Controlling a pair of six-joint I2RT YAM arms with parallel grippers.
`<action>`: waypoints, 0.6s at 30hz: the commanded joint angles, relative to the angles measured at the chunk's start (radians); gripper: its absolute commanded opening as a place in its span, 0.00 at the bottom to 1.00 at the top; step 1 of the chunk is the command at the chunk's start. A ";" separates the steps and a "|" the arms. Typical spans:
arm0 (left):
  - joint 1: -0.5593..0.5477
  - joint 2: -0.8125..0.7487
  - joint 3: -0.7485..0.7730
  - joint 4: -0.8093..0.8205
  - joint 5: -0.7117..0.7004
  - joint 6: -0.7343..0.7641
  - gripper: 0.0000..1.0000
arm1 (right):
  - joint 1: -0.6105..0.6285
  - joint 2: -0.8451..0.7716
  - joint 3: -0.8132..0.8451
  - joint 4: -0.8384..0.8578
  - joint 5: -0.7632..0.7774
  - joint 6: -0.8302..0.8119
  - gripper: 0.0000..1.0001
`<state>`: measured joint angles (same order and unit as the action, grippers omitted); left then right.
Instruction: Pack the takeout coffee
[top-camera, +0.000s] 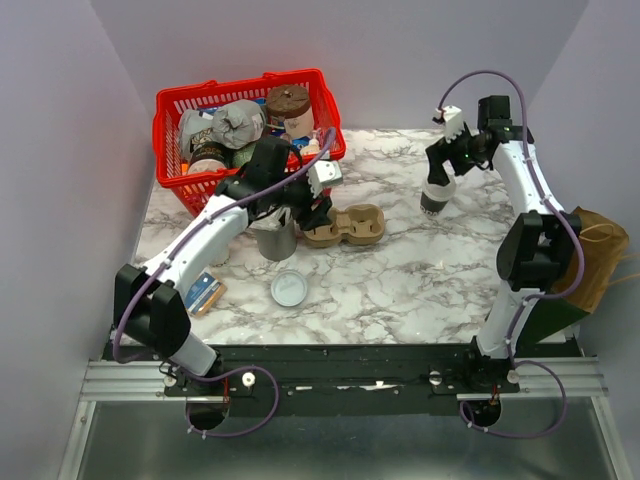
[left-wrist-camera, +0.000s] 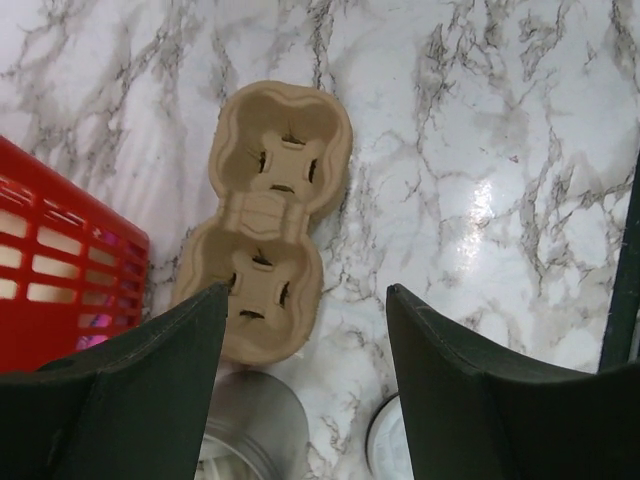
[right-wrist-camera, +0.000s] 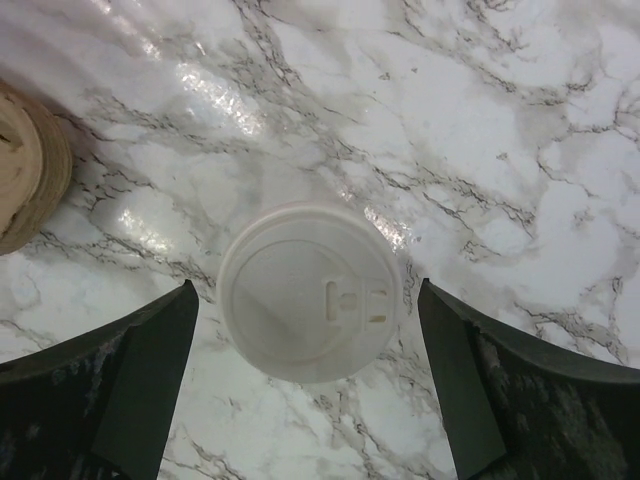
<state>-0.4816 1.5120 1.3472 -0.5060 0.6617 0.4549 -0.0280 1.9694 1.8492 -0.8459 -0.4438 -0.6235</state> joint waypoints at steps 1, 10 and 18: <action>-0.040 0.083 0.159 -0.184 0.000 0.244 0.73 | -0.006 -0.116 -0.002 0.019 -0.067 0.048 1.00; -0.091 0.329 0.417 -0.341 -0.088 0.401 0.71 | -0.006 -0.306 -0.154 0.047 -0.058 0.137 1.00; -0.109 0.502 0.575 -0.453 -0.158 0.542 0.68 | -0.006 -0.516 -0.393 0.050 -0.091 0.177 0.98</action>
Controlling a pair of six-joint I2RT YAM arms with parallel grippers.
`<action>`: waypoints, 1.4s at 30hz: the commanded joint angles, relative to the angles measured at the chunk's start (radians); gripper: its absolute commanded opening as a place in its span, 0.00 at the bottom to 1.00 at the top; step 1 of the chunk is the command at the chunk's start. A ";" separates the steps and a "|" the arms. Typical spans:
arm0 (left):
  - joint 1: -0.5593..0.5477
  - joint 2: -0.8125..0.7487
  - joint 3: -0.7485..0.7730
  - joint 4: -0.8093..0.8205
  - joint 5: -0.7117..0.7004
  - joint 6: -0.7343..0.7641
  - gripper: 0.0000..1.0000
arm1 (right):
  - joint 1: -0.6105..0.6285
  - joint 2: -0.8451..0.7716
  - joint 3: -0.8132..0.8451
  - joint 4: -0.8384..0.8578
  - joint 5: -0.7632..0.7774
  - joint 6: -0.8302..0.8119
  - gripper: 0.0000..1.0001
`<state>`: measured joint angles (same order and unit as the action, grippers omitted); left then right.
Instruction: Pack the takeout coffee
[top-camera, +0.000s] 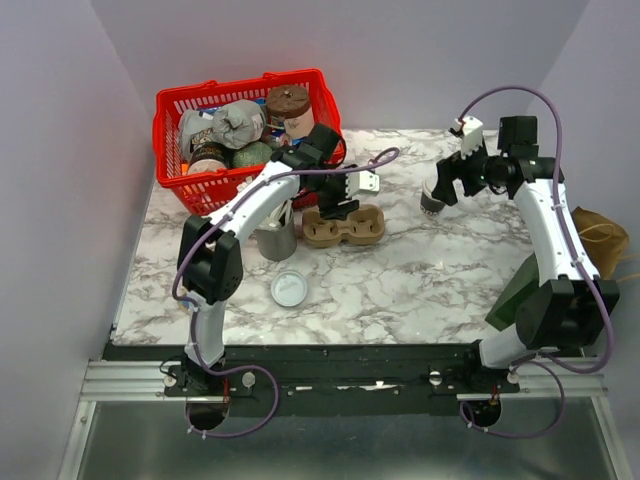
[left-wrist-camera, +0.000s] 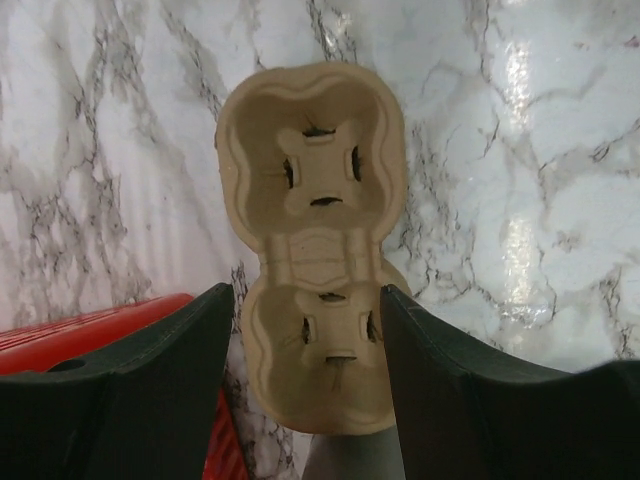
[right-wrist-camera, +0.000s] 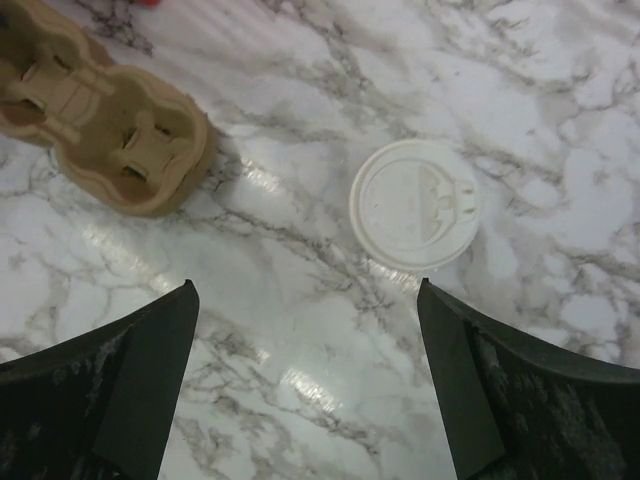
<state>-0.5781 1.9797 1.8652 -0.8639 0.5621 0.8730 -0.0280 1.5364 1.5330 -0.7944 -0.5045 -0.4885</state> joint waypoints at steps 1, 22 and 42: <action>-0.015 0.044 0.061 -0.102 -0.068 0.136 0.68 | -0.006 -0.114 -0.094 0.000 -0.034 0.044 0.98; -0.031 0.220 0.172 -0.179 -0.102 0.142 0.52 | -0.007 -0.154 -0.194 0.014 -0.017 0.031 0.98; -0.028 0.312 0.252 -0.182 -0.073 0.070 0.42 | -0.006 -0.139 -0.188 0.012 -0.017 0.025 0.98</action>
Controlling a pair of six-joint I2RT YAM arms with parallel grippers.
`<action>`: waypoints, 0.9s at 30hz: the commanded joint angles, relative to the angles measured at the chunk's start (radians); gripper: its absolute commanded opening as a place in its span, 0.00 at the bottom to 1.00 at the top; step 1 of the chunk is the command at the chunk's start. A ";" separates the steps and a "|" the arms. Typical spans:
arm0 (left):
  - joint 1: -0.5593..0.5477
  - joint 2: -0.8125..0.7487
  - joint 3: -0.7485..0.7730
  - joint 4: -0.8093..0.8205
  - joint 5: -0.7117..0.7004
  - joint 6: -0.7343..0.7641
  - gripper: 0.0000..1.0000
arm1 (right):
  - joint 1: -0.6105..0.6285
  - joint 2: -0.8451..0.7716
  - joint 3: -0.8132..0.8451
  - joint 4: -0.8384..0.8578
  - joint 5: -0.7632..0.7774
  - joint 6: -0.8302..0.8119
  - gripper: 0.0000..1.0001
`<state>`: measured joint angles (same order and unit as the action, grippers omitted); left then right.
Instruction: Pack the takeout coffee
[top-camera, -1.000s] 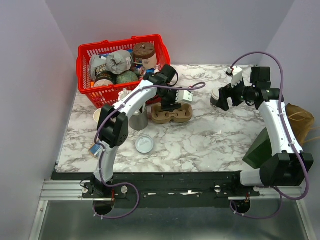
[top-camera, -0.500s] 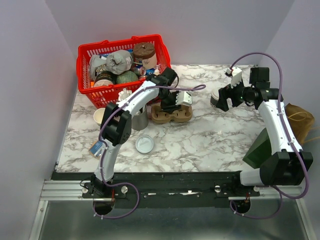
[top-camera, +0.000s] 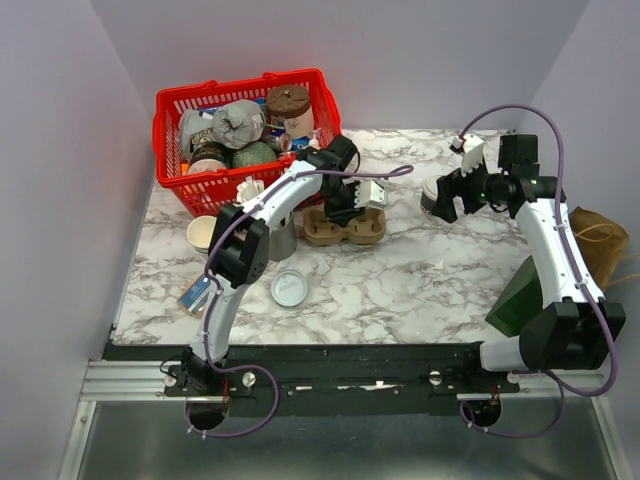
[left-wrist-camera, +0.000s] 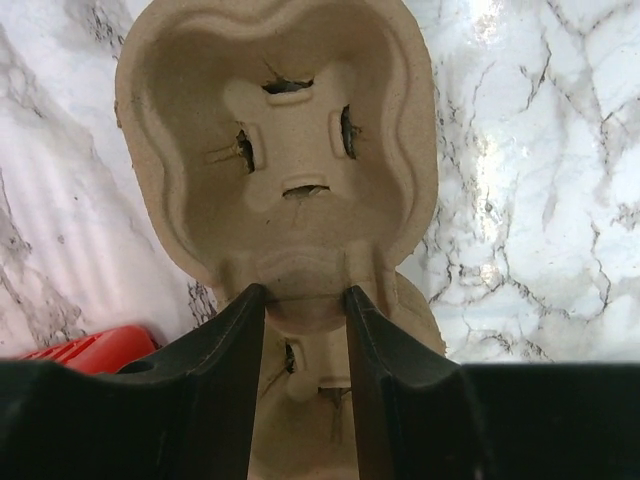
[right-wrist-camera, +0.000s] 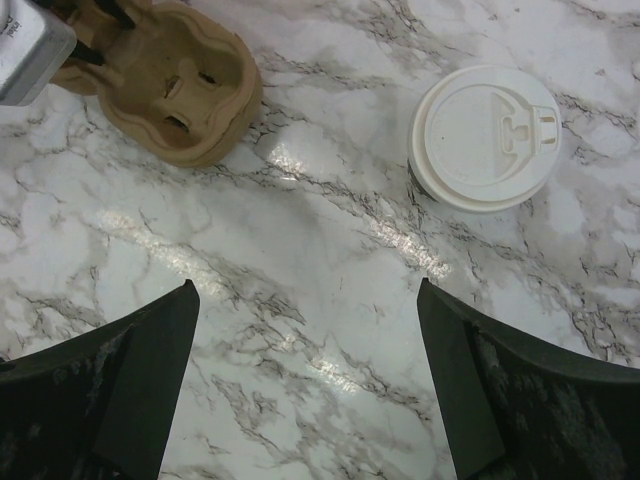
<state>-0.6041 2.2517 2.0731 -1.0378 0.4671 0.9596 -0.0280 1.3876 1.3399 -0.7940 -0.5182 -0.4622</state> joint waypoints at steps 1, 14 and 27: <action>0.000 0.040 0.041 -0.010 0.025 -0.018 0.43 | -0.006 0.011 0.004 0.013 -0.003 -0.003 0.98; 0.003 0.039 0.021 0.029 0.031 -0.030 0.52 | -0.007 0.025 0.007 0.015 -0.006 -0.003 0.98; 0.013 0.022 0.058 -0.018 0.074 -0.036 0.15 | -0.006 0.048 0.048 0.004 -0.006 -0.004 0.98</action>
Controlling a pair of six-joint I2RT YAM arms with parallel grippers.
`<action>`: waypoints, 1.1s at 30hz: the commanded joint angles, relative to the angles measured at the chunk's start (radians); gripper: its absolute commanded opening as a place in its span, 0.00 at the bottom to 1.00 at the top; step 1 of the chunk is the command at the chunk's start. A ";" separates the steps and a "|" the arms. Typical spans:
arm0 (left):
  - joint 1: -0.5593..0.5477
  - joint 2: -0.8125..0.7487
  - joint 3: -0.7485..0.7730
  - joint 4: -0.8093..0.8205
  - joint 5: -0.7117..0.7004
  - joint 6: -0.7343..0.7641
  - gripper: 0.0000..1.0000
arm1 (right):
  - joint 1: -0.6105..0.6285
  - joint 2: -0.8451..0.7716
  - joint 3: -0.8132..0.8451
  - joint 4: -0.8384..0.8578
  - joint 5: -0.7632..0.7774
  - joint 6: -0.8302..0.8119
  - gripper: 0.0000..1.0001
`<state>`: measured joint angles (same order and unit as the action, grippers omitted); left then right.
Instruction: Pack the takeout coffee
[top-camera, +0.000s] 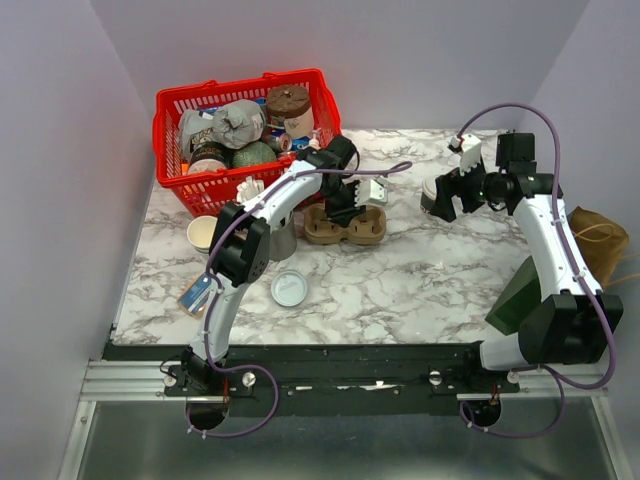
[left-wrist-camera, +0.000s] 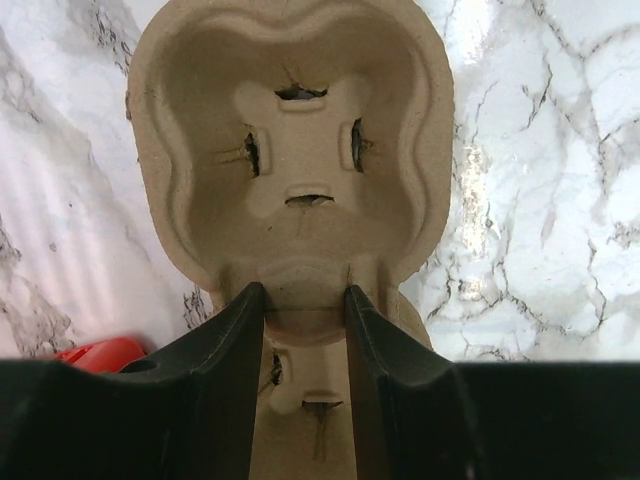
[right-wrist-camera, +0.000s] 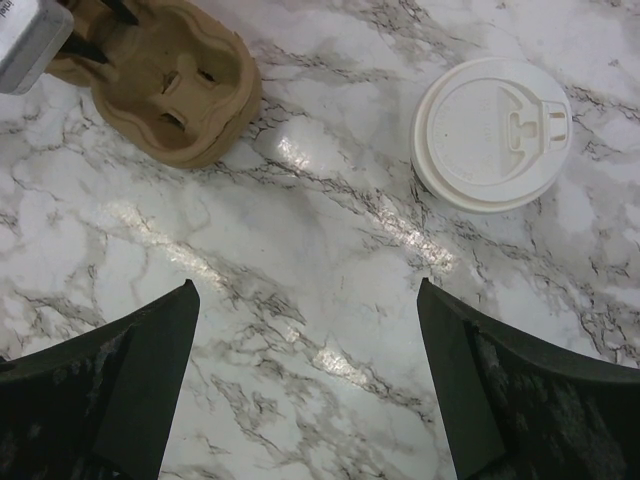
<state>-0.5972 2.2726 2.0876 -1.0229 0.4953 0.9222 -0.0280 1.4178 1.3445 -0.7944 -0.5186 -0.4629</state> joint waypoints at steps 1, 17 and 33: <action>0.010 -0.002 0.054 -0.025 0.040 -0.006 0.07 | -0.007 0.020 0.048 0.004 -0.006 -0.003 0.98; 0.022 -0.093 0.108 0.026 0.127 -0.312 0.00 | -0.006 -0.016 0.085 -0.029 -0.001 -0.011 0.98; -0.049 -0.461 -0.343 0.122 0.220 -0.292 0.00 | -0.012 -0.273 0.223 -0.120 0.414 0.082 0.98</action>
<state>-0.6159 1.8824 1.8927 -0.9318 0.6674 0.6010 -0.0284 1.2297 1.5200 -0.8726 -0.3424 -0.4366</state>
